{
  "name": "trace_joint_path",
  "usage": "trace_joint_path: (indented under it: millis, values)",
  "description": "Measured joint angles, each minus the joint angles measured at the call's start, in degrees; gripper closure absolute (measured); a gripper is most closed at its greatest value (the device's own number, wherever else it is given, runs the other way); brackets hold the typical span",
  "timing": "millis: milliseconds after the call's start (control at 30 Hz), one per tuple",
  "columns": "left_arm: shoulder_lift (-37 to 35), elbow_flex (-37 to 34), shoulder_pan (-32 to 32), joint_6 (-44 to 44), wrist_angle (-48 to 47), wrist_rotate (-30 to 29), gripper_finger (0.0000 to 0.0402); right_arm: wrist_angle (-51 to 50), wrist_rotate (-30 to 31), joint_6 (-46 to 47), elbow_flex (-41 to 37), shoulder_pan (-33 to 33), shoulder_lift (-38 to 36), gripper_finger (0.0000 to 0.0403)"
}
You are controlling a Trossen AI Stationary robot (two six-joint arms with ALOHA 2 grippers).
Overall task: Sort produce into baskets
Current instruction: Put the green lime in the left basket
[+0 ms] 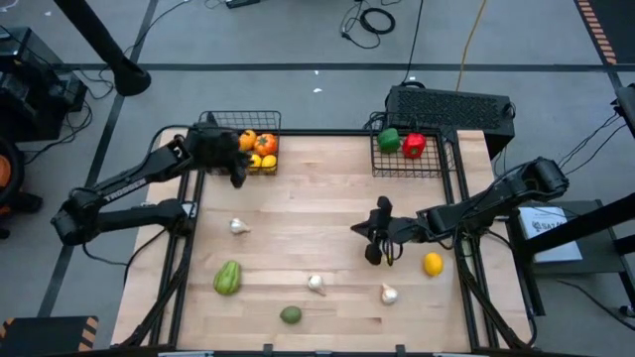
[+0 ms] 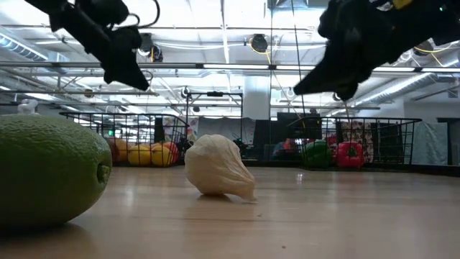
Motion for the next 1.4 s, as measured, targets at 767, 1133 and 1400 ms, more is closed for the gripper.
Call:
trace_joint_path:
  millis: [767,1133,1400]
  values:
    - [-2.24,0.00,-29.77,-5.95,-3.12,-5.80,0.0298,-12.19,-8.57,-16.29,46.17,8.45,39.71,0.0246]
    - [-2.22,0.00,-35.13,-7.48,-0.08,-12.03,0.0298,-15.06,-8.67,-12.66,61.99,11.27,54.52,0.0157]
    - [-2.18,0.00,-38.65,-8.85,-1.12,-12.06,0.0298,-16.68,-10.23,-8.63,63.91,11.15,56.96,0.0116]
